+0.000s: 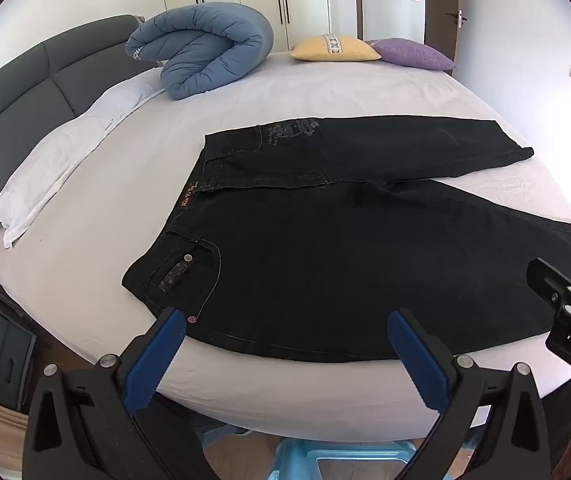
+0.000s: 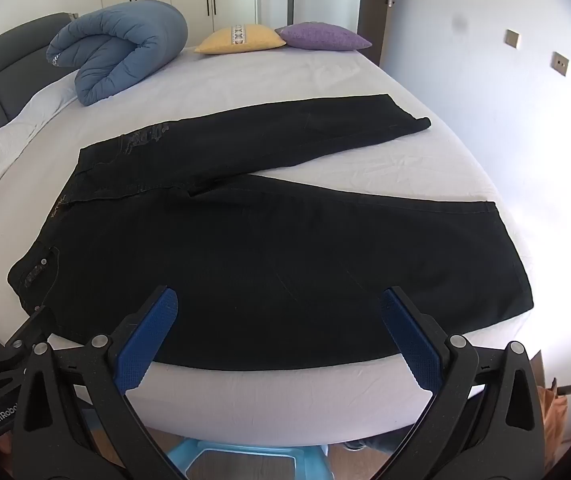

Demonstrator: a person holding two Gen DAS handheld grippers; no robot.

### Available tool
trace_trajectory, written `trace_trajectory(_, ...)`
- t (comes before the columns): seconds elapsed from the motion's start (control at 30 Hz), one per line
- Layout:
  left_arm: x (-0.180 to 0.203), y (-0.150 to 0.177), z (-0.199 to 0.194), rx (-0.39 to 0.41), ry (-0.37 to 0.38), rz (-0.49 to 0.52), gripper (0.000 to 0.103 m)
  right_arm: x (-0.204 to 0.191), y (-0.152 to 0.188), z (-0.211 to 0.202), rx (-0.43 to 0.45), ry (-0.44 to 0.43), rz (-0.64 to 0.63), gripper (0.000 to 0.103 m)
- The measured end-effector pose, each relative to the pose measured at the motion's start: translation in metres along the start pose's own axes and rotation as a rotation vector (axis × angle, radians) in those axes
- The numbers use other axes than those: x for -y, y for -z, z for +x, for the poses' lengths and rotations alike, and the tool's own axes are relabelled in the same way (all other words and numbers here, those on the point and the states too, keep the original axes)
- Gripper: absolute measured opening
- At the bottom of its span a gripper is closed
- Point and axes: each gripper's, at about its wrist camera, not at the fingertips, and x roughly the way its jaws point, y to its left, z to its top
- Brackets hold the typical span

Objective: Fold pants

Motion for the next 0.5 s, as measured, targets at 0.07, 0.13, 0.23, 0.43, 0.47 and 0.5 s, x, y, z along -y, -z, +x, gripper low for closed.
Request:
trace_trajectory(0.07, -0.001, 0.000, 0.000, -0.004, 0.009, -0.007, 0.103, 0.000, 0.000, 0.000, -0.011, -0.004, 0.003, 0.103)
trace_trajectory(0.13, -0.005, 0.003, -0.003, 0.005, 0.015, -0.014, 0.103, 0.000, 0.000, 0.000, -0.009, -0.005, 0.003, 0.103)
trace_trajectory(0.23, 0.002, 0.003, -0.004, -0.004, -0.005, -0.005, 0.103, 0.000, 0.000, 0.000, -0.007, -0.005, 0.002, 0.103)
trace_trajectory(0.43, -0.002, 0.004, 0.002, -0.007, 0.001, 0.000, 0.103, 0.001, 0.000, 0.000, -0.008, -0.002, -0.002, 0.103)
trace_trajectory(0.47, -0.002, 0.004, 0.002, -0.008, 0.001, -0.001, 0.103, 0.002, 0.000, 0.000, -0.008, -0.003, -0.002, 0.103)
trace_trajectory(0.5, -0.002, 0.005, 0.003, -0.010, 0.000, 0.000, 0.103, -0.001, 0.002, 0.000, -0.007, -0.003, -0.002, 0.103)
